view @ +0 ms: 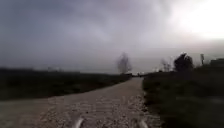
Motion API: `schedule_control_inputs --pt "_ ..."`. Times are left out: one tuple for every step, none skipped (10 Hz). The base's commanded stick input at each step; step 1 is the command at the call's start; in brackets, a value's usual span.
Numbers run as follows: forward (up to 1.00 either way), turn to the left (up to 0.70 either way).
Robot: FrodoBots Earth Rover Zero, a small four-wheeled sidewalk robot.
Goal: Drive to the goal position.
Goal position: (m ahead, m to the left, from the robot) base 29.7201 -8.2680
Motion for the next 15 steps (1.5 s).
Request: schedule_control_inputs --pt "0.70 0.00" --pt "0.70 0.00" --pt "0.70 0.00" --pt "0.70 0.00" --pt "0.70 0.00" --pt "0.70 -0.15" --pt "0.70 -0.31" --pt "0.70 -0.35" --pt "0.70 -0.35" --pt "0.70 -0.35" --pt "0.70 -0.35" --pt "0.70 -0.35" --pt "0.70 -0.02" --pt "0.70 0.00" --pt "0.70 0.00"
